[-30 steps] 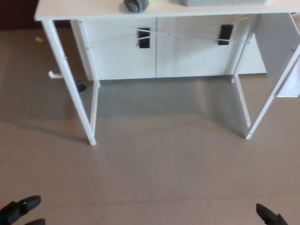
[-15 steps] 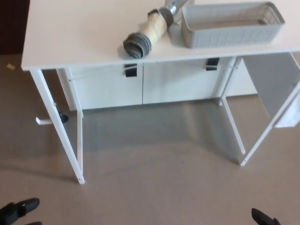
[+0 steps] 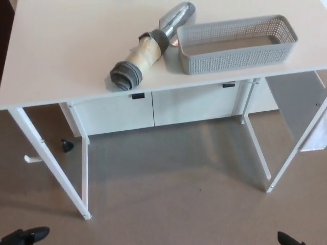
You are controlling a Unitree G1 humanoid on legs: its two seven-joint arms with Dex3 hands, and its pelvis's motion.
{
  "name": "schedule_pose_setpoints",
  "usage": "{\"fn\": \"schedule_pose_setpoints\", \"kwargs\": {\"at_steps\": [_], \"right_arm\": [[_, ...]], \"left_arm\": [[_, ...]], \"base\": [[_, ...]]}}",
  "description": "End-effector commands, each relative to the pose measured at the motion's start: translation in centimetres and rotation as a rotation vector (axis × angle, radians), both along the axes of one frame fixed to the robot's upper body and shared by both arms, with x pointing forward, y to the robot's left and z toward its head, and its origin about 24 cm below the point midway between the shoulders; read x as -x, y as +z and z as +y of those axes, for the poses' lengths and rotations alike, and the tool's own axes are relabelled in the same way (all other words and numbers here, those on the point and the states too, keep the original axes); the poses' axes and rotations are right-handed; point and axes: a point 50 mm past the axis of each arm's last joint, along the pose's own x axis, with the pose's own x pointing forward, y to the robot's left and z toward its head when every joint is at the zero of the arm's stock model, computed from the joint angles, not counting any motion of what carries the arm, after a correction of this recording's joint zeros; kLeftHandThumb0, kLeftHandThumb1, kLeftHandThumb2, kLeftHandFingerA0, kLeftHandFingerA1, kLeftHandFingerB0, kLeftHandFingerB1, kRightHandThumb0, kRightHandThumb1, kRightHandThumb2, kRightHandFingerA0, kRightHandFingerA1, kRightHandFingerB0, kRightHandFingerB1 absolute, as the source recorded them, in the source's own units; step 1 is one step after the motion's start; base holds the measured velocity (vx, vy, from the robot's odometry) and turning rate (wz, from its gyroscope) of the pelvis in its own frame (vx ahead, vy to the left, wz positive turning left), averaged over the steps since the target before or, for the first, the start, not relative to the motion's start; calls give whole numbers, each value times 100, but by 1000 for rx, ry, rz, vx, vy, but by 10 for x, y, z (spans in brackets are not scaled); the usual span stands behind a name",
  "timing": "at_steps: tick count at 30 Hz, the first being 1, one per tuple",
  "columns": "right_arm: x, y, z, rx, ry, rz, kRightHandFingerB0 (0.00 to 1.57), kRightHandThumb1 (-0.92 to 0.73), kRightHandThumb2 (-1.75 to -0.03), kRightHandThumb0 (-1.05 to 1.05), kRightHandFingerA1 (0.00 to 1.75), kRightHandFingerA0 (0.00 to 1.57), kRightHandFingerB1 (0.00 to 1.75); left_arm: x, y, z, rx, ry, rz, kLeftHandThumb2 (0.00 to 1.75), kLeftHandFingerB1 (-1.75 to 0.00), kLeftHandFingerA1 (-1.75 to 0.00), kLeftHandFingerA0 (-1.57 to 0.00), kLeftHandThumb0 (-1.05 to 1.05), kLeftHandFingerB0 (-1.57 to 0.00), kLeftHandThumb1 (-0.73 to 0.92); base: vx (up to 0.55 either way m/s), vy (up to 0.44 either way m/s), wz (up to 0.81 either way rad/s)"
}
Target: The robot walks towards a desk on which a shovel is kept on the left hand side and a container is kept on the right hand side. The robot picks up the shovel using its left hand and places it in the container.
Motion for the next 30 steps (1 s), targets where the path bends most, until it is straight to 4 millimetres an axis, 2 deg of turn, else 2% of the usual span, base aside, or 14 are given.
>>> {"fn": "schedule_pose_setpoints", "kwargs": {"at_steps": [1,5,7,8,9,11,13,14,16,17,22,23,24,30], "right_arm": [[1,2,0,7,4,-30,7,-59,-103,-29,63,27,51],[1,2,1,3,2,-34,14,-82,-64,-32,64,29,44],[1,2,2,3,-6,-30,7,-61,-104,-27,64,29,51],[1,2,2,4,-6,-28,15,-83,-64,-29,61,30,43],[1,2,2,3,-5,-28,7,-61,-104,-27,63,26,51],[1,2,3,0,-7,-29,7,-61,-104,-27,63,26,51],[1,2,3,-14,-12,-35,15,-82,-64,-30,71,29,45],[1,2,3,-12,-10,-35,8,-60,-103,-28,67,31,52],[1,2,3,-8,1,-38,7,-60,-103,-28,67,30,52],[1,2,3,-7,1,-37,14,-82,-64,-32,68,29,45],[3,0,8,-15,-5,-33,14,-83,-64,-33,67,29,45],[5,0,7,-9,-3,-27,7,-60,-103,-29,64,28,52],[5,-1,6,-7,-1,-25,14,-83,-64,-33,65,29,44],[6,-1,7,4,-6,-28,7,-60,-103,-27,64,29,51]], "left_arm": [[-2,7,5,-77,-46,-47,56,-41,-50,-60,-22,-58,54],[-1,7,5,-83,-53,-45,56,-41,-50,-60,-23,-58,54],[-1,7,5,-84,-55,-49,56,-42,-50,-60,-22,-58,54],[-1,6,5,-85,-55,-51,56,-42,-51,-61,-21,-59,54],[-1,6,5,-86,-55,-52,56,-42,-51,-62,-21,-59,54],[-1,6,5,-84,-54,-53,56,-42,-51,-62,-21,-59,54],[-1,5,6,-88,-62,-55,56,-42,-51,-62,-24,-59,54],[0,5,6,-90,-65,-55,56,-42,-50,-61,-24,-59,54],[-1,5,6,-93,-68,-49,56,-42,-50,-61,-24,-58,54],[-1,5,5,-91,-68,-50,56,-42,-50,-62,-24,-59,54],[-3,8,9,-92,-70,-52,56,-42,-50,-61,-22,-59,54],[-2,8,8,-90,-73,-49,56,-42,-50,-61,-23,-59,54],[-3,8,7,-84,-74,-48,56,-42,-50,-60,-23,-58,54],[-1,6,-5,34,10,-56,57,-42,-49,-57,-19,-54,58]], "base": [[100,82,-9],[159,213,2],[155,229,3],[174,124,2],[187,116,6],[172,73,4],[182,26,8],[200,-9,9],[169,-59,9],[177,-76,9],[284,-207,43],[269,-113,6],[287,-91,-6],[256,21,-15]]}}
